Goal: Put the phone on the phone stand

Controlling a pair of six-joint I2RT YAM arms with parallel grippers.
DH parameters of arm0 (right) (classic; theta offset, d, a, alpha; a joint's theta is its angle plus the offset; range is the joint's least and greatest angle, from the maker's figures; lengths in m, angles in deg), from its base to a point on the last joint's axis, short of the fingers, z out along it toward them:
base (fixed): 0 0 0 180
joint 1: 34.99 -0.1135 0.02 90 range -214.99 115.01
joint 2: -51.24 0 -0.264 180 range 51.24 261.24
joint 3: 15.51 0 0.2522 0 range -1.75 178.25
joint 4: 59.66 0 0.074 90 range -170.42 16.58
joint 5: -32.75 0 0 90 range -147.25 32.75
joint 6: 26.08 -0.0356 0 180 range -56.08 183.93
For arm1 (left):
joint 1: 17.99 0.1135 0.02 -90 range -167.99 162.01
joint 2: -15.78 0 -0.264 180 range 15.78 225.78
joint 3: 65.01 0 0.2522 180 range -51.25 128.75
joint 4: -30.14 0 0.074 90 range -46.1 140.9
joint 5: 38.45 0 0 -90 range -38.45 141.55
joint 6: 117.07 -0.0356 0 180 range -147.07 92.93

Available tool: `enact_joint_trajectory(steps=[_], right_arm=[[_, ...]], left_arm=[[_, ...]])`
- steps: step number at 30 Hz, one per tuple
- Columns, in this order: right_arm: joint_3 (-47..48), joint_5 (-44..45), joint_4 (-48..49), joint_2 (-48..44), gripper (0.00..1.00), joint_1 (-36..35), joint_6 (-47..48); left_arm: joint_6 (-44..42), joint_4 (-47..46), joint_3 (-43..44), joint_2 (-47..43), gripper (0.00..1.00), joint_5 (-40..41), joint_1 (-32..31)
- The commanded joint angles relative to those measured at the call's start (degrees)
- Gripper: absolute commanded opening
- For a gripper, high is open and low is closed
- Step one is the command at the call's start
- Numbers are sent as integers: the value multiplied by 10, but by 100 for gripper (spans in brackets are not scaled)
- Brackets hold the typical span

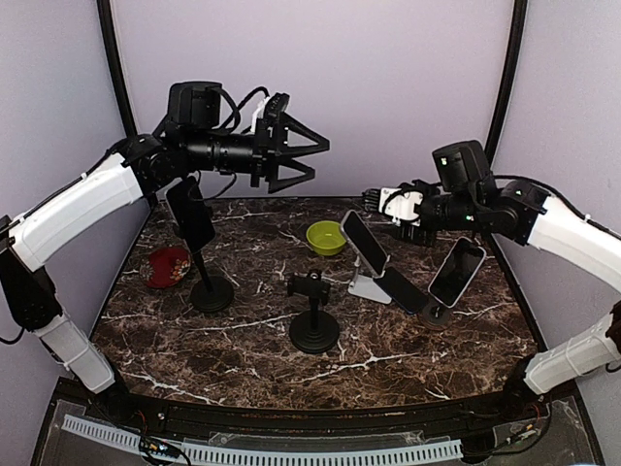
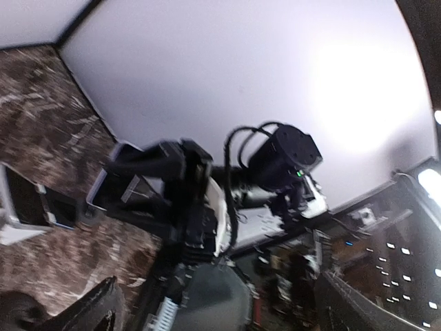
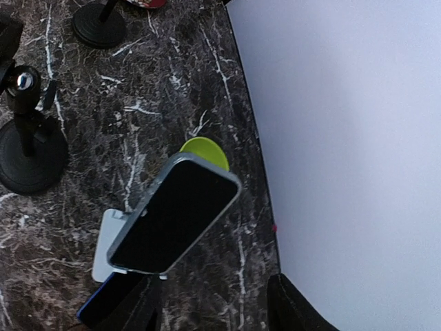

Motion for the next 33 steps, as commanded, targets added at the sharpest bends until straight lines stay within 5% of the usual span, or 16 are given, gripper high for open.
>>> enact_joint_trajectory(steps=[1, 7, 12, 18, 25, 33], right_arm=[[-95, -33, -14, -38, 58, 6, -102], [-178, -32, -45, -13, 65, 8, -184], [-193, -35, -66, -5, 67, 21, -211], [-185, -61, -55, 21, 86, 72, -232], [-120, -111, -75, 103, 90, 173, -249], [29, -111, -143, 256, 100, 180, -289]], left_arm=[[-266, 236, 23, -28, 99, 258, -9], [-342, 203, -54, -69, 99, 420, -14], [-362, 186, -78, -78, 99, 434, -14], [-362, 112, -147, -126, 99, 458, -14], [-355, 74, -208, -180, 99, 483, -14], [-338, 89, -224, -191, 99, 485, -14]])
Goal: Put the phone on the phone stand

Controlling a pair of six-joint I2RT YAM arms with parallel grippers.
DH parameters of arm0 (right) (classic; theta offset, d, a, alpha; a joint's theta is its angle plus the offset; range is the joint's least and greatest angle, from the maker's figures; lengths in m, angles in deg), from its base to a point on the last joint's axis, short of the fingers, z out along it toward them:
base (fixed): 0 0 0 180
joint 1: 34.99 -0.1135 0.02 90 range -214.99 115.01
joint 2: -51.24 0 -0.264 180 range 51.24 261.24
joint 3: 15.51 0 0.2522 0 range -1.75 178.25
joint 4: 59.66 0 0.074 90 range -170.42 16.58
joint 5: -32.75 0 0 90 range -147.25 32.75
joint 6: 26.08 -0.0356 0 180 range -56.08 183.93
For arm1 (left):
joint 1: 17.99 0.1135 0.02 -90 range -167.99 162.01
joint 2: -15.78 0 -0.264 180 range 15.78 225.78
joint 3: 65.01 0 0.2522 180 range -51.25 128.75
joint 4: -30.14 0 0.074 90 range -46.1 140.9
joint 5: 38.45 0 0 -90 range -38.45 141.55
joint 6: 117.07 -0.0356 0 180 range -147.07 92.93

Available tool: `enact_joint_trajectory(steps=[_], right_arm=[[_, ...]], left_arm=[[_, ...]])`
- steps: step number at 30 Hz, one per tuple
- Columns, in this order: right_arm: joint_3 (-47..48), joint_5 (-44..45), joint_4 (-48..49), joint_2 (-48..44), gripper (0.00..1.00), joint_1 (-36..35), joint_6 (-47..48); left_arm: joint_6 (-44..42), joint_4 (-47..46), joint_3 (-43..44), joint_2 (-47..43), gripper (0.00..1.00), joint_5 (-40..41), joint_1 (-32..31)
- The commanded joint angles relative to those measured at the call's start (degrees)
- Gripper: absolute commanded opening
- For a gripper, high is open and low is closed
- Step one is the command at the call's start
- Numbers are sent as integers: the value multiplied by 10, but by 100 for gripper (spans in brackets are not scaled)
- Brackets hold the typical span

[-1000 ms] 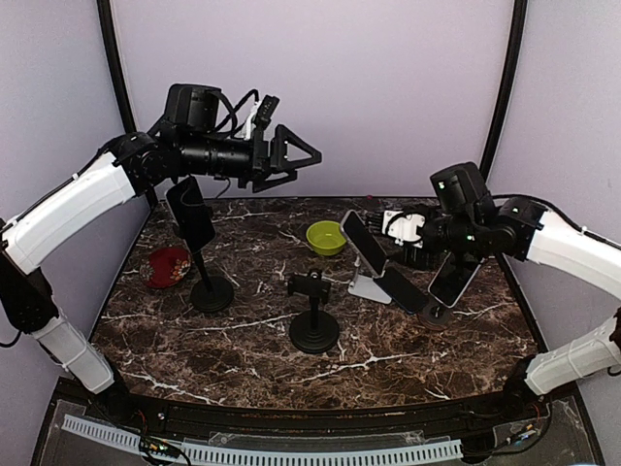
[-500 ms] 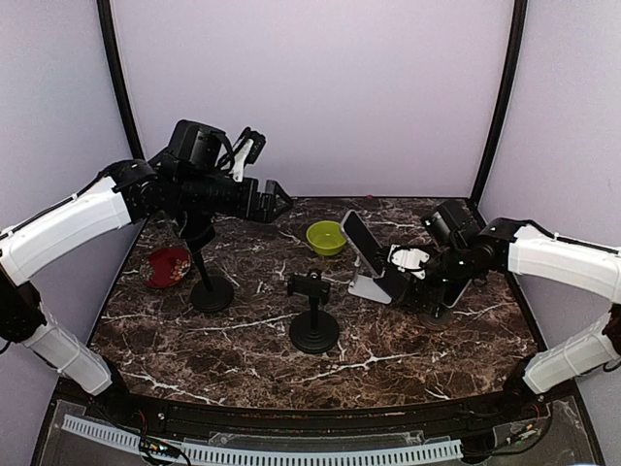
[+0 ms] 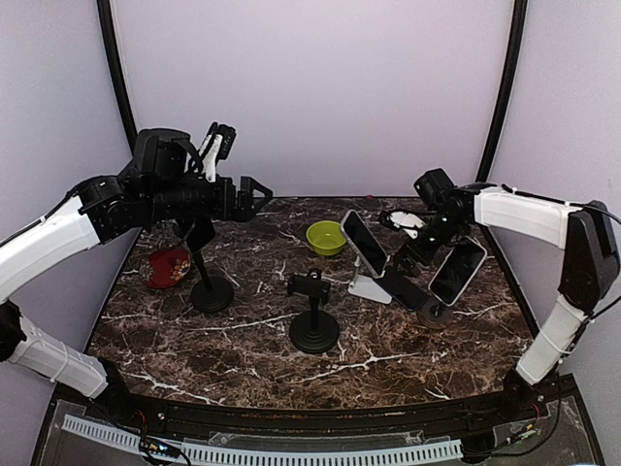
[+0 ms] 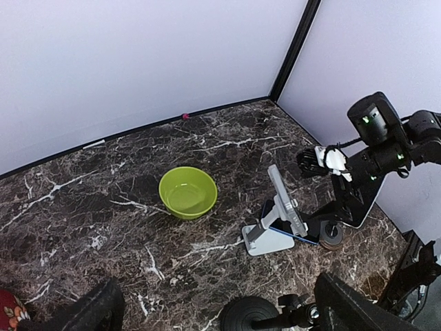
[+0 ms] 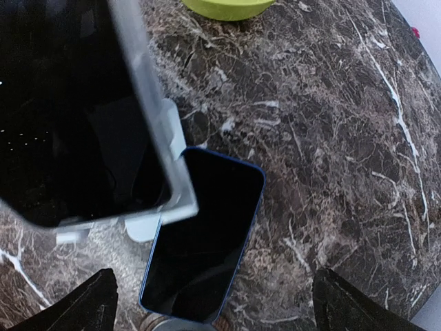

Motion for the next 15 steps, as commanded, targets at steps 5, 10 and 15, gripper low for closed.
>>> enact_joint_trajectory(steps=[5, 10, 15], right_arm=[[52, -11, -33, 70, 100, 0, -41], [43, 5, -40, 73, 100, 0, -44], [51, -3, -70, 112, 100, 0, -54]], left_arm=[[6, -3, -25, -26, 99, 3, -2], [-3, -7, -33, -34, 99, 11, -1], [-1, -7, -33, -23, 99, 9, -1]])
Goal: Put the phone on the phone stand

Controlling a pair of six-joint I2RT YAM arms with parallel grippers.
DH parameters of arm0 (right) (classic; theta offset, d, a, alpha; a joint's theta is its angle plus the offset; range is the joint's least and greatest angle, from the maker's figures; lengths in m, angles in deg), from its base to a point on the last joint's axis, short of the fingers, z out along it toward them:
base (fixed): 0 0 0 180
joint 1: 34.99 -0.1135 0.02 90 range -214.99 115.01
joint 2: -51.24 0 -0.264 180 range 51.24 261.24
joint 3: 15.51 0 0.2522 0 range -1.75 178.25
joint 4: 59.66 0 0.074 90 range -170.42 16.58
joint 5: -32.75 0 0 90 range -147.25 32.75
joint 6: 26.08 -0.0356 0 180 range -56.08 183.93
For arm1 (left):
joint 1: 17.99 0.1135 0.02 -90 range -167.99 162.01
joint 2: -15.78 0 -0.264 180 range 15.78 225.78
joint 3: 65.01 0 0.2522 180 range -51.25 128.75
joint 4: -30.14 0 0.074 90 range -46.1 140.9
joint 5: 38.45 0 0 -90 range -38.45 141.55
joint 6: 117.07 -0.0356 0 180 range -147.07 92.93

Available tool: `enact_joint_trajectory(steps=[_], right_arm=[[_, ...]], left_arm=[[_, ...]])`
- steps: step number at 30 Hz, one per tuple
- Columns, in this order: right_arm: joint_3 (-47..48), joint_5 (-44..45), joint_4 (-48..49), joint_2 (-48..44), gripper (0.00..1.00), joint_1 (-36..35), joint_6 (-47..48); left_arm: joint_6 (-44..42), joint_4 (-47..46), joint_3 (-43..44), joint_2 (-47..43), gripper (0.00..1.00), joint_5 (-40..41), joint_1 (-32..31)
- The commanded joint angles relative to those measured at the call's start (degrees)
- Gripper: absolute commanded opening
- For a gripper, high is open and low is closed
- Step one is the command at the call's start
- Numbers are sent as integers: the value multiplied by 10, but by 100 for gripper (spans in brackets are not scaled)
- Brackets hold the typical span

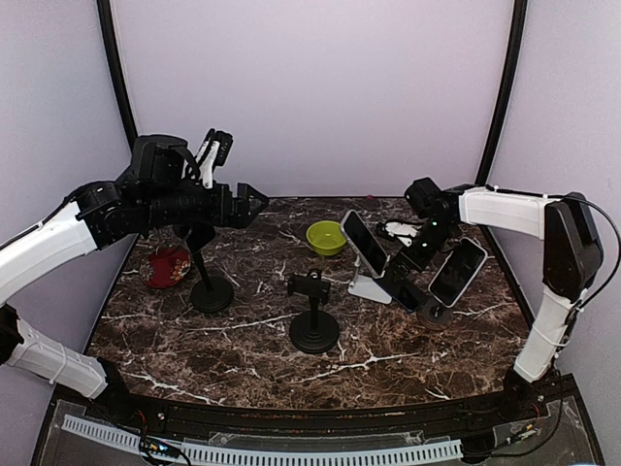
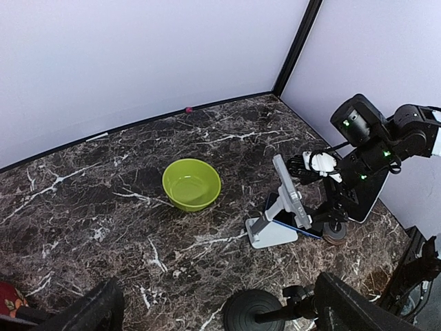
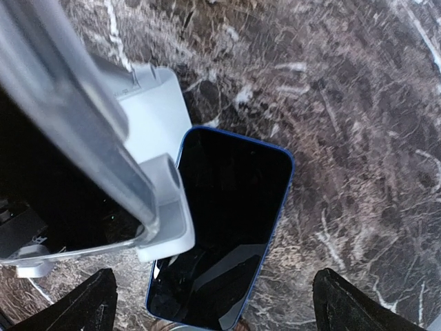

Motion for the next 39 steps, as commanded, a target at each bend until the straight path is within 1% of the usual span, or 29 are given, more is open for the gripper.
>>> enact_joint_trajectory(steps=[1, 13, 20, 26, 31, 39], right_arm=[[9, -1, -28, 40, 100, 0, -20], [19, 8, -32, 101, 100, -3, -33], [13, 22, -24, 109, 100, -8, -39], [17, 17, -28, 122, 87, -8, -48], [34, 11, -36, 122, 73, 1, -60], [68, -1, -29, 111, 62, 40, -91]], left_arm=[[-2, -8, -7, -6, 99, 4, -1], [0, -8, -21, -16, 99, 9, -1], [-2, -7, -22, -11, 99, 6, -1], [-2, -9, -24, -10, 99, 3, -1], [-1, -8, -26, -11, 99, 1, -1], [1, -17, -32, -8, 99, -4, -1]])
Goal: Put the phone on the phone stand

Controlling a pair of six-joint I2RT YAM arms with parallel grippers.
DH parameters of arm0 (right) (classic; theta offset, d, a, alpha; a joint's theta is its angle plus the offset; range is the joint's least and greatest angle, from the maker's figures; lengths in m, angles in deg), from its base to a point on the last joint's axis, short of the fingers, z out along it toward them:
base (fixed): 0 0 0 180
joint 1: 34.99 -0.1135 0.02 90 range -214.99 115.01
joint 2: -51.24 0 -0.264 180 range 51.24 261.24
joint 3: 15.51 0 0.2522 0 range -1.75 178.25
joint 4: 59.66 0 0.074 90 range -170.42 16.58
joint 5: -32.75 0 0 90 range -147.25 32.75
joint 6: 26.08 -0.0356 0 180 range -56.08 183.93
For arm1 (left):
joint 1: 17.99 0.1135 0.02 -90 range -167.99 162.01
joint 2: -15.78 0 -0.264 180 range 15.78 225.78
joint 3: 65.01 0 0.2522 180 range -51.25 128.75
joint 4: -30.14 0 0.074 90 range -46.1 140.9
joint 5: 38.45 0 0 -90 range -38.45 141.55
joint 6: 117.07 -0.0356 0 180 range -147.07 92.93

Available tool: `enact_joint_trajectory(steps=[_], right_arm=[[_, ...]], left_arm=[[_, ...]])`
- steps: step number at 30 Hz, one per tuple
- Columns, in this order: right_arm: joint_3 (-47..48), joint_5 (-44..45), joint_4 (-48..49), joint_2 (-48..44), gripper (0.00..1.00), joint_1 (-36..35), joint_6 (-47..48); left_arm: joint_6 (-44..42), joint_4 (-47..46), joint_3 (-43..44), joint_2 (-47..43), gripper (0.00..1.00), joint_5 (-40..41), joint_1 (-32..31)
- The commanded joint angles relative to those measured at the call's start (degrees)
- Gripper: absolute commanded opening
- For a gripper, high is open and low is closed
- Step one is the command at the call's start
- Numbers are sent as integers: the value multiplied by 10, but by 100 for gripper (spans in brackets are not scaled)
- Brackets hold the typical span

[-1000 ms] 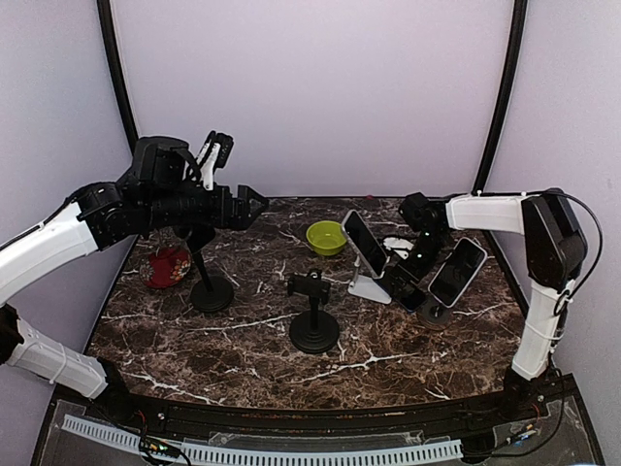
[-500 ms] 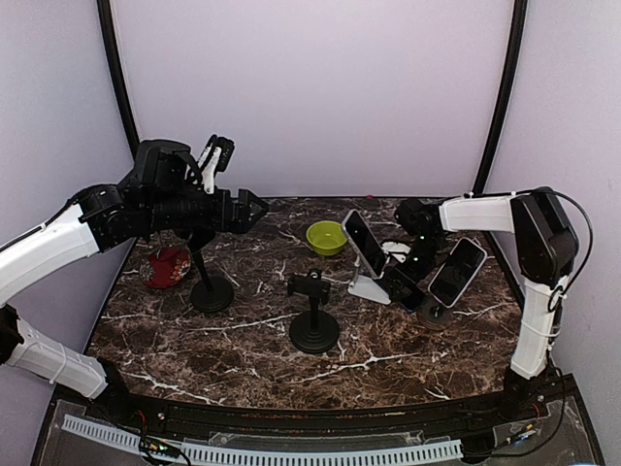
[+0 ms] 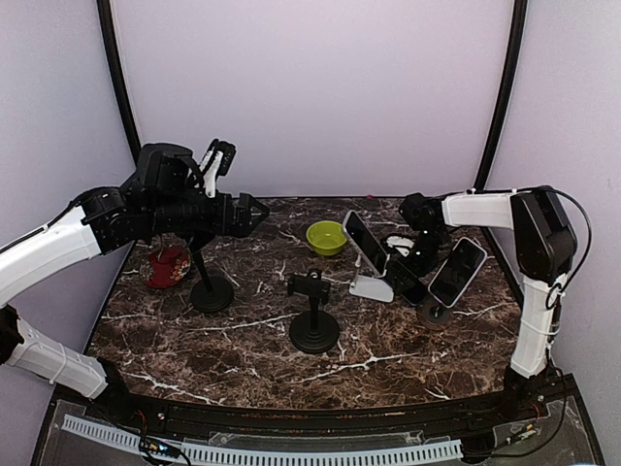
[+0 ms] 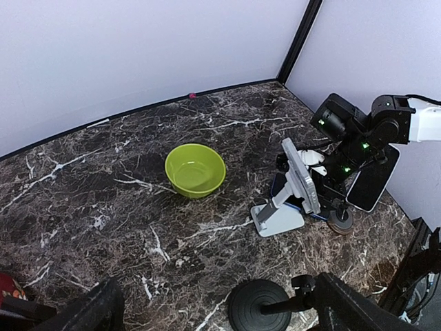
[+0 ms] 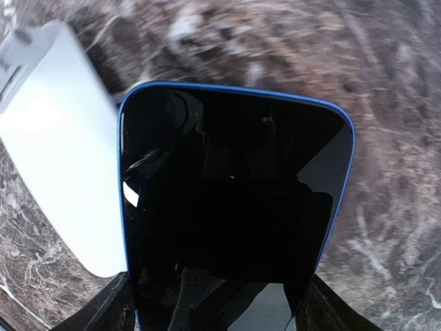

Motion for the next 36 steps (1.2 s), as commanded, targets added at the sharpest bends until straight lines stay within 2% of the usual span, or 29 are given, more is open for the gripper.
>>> enact_joint_trajectory(steps=[1, 8, 14, 17, 23, 29, 33, 36], right_arm=[[37, -12, 3, -3, 61, 25, -24], [65, -17, 9, -10, 57, 50, -33], [164, -41, 28, -3, 55, 94, -53], [208, -64, 41, -5, 53, 110, -60], [242, -105, 70, -52, 51, 112, -69], [180, -164, 133, -163, 51, 110, -62], [114, -207, 176, -248, 51, 92, -54], [67, -204, 206, -304, 51, 49, -35]], left_arm=[[1, -16, -7, -7, 99, -6, -1], [3, -19, -6, -5, 99, -9, -1], [28, -42, -12, -5, 99, -4, -1], [30, -57, -3, 1, 99, -31, -1], [31, -49, 54, 52, 89, -67, -1], [46, -64, 107, 106, 88, -131, -9], [23, -99, 138, 135, 87, -105, -48], [18, -127, 166, 163, 85, -99, -70]])
